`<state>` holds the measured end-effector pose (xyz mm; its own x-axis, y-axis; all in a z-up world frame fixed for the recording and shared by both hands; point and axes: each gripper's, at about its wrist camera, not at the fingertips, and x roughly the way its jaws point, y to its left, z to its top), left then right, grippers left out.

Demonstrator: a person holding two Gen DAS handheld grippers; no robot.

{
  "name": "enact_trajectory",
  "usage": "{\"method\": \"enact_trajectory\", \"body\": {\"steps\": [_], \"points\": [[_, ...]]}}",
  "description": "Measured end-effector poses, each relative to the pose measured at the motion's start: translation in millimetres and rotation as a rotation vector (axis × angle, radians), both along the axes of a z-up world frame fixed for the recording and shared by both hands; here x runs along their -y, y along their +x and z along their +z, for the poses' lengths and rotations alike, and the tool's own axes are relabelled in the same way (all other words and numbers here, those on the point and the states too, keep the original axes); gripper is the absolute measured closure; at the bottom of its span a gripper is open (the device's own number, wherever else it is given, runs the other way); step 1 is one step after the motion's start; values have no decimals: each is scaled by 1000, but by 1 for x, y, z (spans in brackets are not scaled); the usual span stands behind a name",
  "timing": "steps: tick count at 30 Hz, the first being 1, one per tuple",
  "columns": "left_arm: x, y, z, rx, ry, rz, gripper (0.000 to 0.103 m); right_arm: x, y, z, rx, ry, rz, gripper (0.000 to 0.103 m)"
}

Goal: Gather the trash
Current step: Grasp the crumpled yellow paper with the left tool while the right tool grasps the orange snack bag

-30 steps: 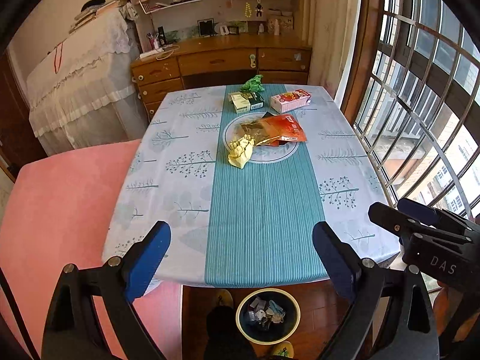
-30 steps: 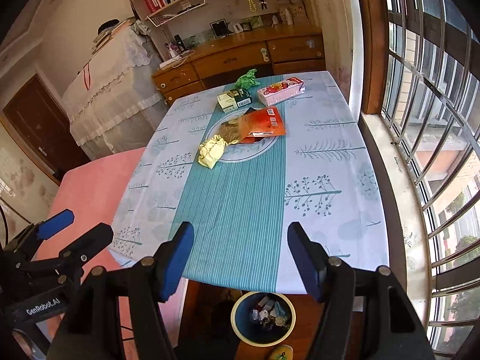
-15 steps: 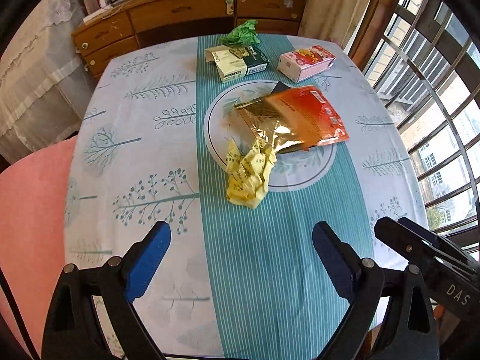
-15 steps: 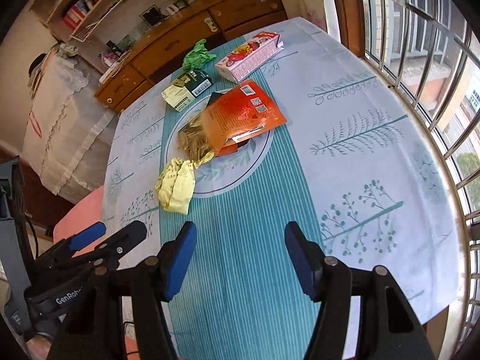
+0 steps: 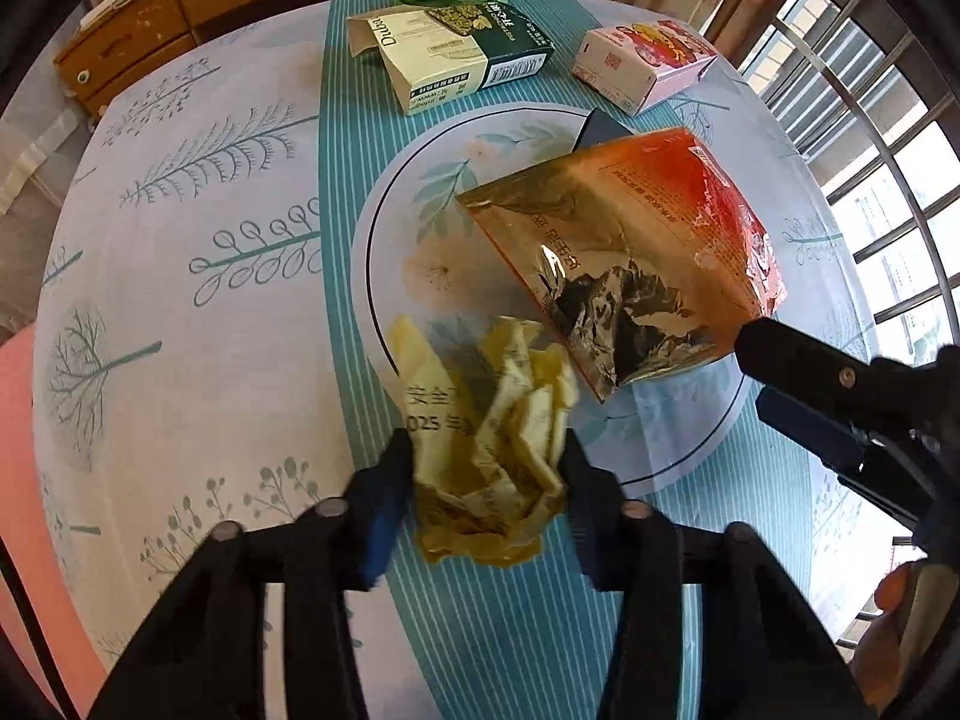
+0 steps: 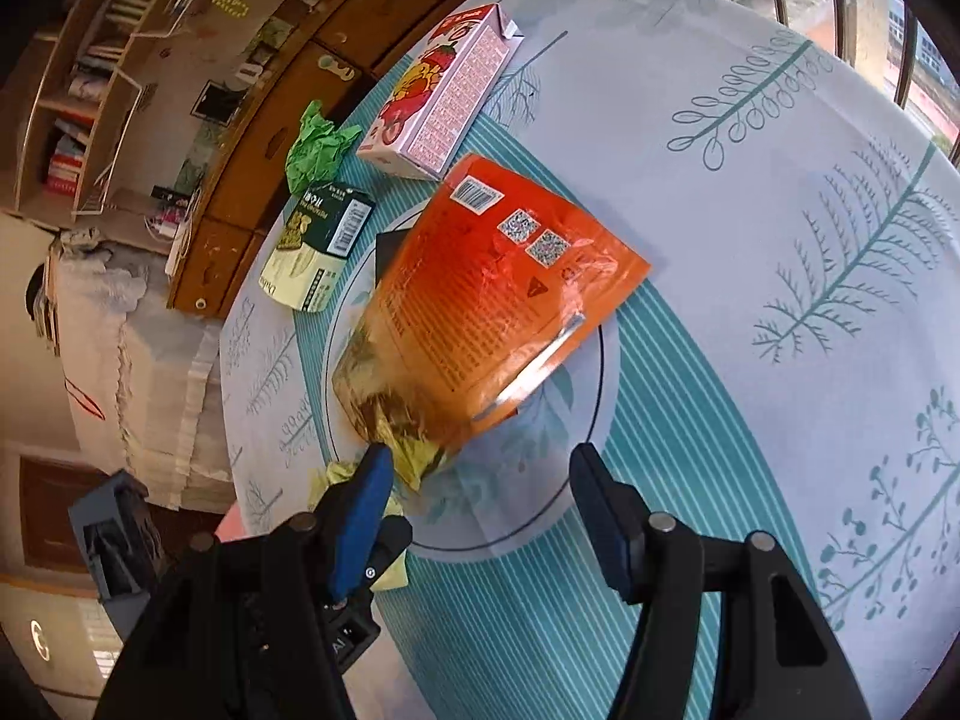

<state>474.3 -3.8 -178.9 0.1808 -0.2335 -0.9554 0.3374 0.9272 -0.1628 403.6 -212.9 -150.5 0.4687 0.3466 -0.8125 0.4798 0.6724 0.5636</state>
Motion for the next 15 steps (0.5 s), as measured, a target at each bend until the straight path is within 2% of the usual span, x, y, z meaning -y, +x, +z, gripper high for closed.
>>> {"method": "enact_trajectory", "body": {"steps": [2,5,10,12,13,14,15], "points": [[-7,7,1,-6,-38,5,72,1,8,-4,-3,32,-23,42],[-24,17,6,2,-69,44,72,-1,21,-6,4,28,-42,42],[-46,36,15,7,-63,100,72,-6,41,-11,-2,18,-73,42],[-53,39,16,9,-53,118,72,-8,43,-9,21,-6,-82,42],[-58,40,17,10,-51,123,72,-11,45,-6,35,-40,-76,51],[-60,40,18,9,-50,128,72,-13,46,-2,48,-75,-58,71],[-63,40,19,9,-49,132,72,-16,49,1,59,-107,-23,81]]}}
